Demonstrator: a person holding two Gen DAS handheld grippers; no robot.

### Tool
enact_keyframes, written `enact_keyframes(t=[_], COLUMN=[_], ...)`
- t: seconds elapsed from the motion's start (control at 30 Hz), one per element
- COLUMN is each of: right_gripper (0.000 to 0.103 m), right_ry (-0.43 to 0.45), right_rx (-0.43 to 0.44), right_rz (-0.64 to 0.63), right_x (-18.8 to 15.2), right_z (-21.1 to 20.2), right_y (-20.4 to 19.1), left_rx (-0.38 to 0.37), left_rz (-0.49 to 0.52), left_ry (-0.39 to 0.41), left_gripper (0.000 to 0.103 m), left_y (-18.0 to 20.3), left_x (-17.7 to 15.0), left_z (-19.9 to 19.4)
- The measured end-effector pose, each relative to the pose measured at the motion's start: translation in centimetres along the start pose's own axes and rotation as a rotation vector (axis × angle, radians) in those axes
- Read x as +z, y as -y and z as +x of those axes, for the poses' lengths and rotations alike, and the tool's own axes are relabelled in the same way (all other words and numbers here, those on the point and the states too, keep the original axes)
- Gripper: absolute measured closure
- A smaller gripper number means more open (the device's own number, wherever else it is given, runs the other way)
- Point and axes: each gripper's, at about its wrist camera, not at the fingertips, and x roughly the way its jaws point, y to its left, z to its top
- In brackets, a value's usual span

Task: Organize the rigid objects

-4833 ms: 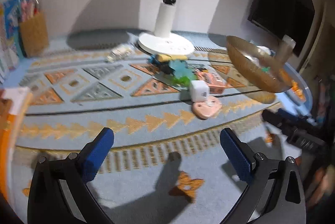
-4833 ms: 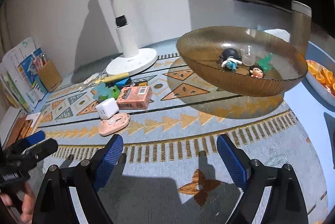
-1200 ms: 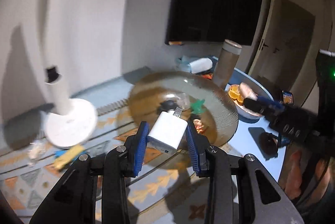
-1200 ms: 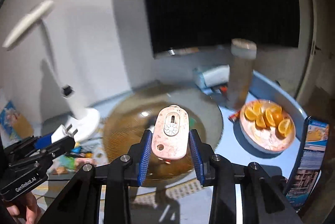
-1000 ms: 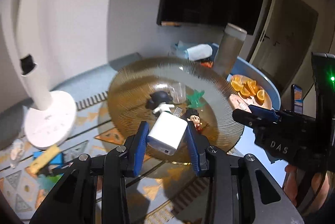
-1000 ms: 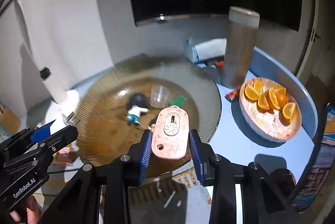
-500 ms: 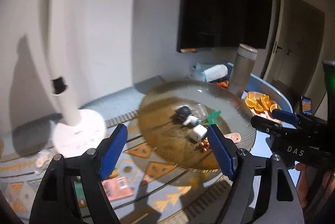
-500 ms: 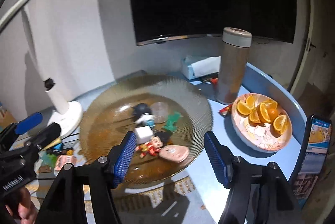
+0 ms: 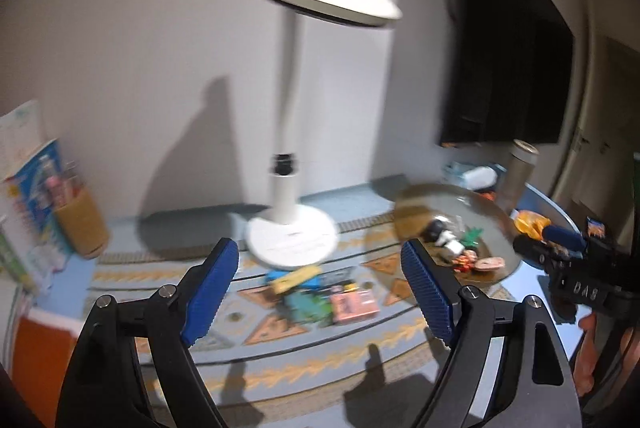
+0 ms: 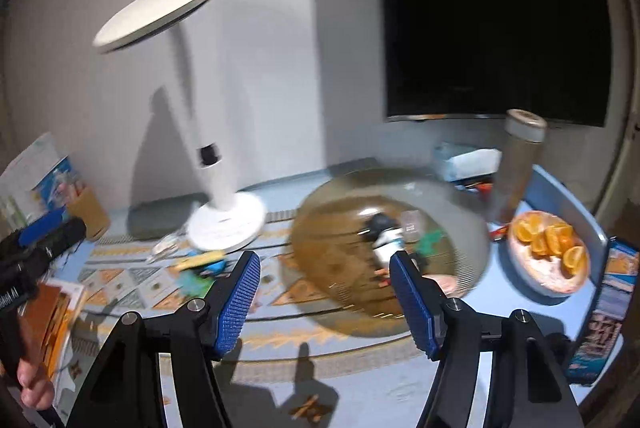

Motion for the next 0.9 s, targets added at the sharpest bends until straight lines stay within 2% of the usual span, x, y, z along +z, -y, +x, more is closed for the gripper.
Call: enact_keyframes(t=[0.13, 0.27, 0.33, 0.47, 0.63, 0.67, 0.9], right_gripper=[0.037, 0.037, 0.037, 0.037, 0.037, 0.037, 0.037], right_ry=[-0.034, -0.094, -0.124, -0.196, -0.245, -0.258, -0.267], right_rx=[0.044, 0.105, 0.148, 0.154, 0.145, 0.145, 0.153], right_rz=[-0.039, -0.068, -0.081, -0.097, -0.082, -0.077, -0.059], right_x=[-1.7, -4.9, -6.8, -10.0, -11.5, -11.6, -11.5], right_z=[1.1, 4.0, 6.2, 9.7, 11.7, 11.9, 12.1], right_y=[-3.5, -6.4, -7.3, -8.2, -7.8, -7.7, -7.1], left_rx=[0.046, 0.056, 0.026, 0.025, 0.043, 0.051, 0.039], left_rz=[-0.055, -0.113, -0.133, -0.131, -0.113, -0.111, -0.125], left_ry=[-0.012, -0.125, -0.172, -0.224, -0.239, -0.269, -0.294], left_gripper=[0.020, 0.019, 0.019, 0.019, 0.019, 0.019, 0.019], left_y=[-3.2, -5.6, -6.2, -6.6, -6.3, -6.2, -6.7], left_x=[-2.1, -6.7, -9.1, -12.0, -13.6, -13.8, -13.8], left_z=[-0.6, 2.1, 4.0, 6.4, 7.6, 8.2, 9.0])
